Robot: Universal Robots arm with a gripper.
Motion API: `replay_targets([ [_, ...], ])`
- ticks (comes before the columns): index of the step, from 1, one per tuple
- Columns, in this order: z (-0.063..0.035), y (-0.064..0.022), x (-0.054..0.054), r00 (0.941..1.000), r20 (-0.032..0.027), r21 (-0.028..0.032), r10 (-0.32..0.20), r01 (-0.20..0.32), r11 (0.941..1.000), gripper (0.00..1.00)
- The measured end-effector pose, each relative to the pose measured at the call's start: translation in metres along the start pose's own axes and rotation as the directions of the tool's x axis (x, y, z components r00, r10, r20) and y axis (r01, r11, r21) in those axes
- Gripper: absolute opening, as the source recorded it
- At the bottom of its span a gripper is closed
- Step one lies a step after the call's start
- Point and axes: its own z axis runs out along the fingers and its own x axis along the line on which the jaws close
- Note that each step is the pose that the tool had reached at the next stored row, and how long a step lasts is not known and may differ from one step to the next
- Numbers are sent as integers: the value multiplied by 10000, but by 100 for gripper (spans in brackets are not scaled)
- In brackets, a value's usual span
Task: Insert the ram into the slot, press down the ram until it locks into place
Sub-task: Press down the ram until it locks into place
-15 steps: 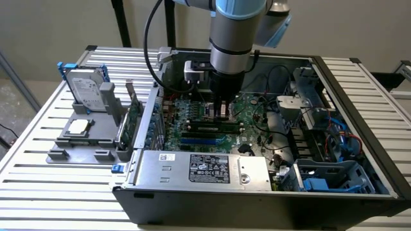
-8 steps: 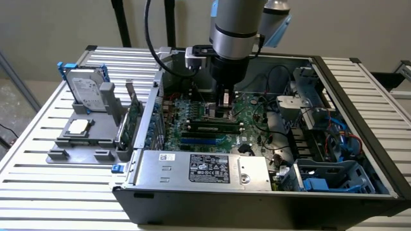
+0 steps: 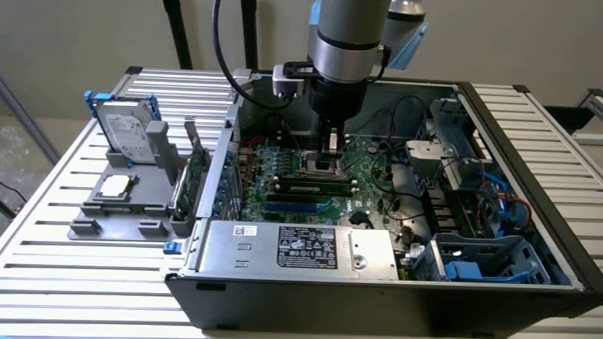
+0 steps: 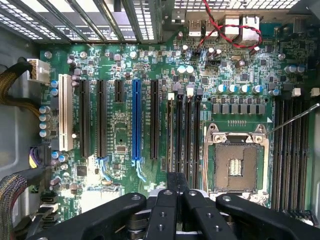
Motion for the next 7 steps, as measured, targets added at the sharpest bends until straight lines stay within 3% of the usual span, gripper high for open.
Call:
replay_targets([
  [7, 0, 0, 0, 10000, -1, 0, 0, 0, 10000, 11],
])
